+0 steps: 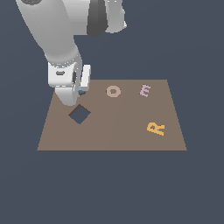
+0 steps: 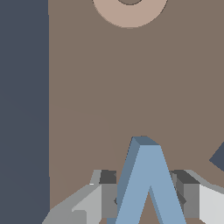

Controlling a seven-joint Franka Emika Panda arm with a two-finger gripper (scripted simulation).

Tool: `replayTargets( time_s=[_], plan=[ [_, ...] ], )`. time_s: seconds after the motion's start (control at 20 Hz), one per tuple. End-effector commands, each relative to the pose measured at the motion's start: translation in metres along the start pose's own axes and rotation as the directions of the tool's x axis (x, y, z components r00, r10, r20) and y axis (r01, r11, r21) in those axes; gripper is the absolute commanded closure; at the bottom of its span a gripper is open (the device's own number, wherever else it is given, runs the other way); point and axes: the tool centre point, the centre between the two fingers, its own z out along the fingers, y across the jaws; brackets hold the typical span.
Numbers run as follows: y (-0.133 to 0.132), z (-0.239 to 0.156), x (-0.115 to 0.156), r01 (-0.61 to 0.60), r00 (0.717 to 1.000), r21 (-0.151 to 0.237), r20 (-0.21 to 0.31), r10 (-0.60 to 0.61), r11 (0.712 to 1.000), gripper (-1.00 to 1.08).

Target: Insert a designated object into the corresponding slot on a board.

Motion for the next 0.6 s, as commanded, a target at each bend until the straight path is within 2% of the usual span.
replayTargets(
  time_s=[0.0,0.55],
  plan=[
    [0.001,-0.0002,-0.0016,0.022,1.0,0.0,0.0,-0.022,1.0,1.08],
    [0.0023,0.0071,-0.0025,0.034,0.999,-0.001,-0.001,-0.034,0.999,1.08]
  ],
)
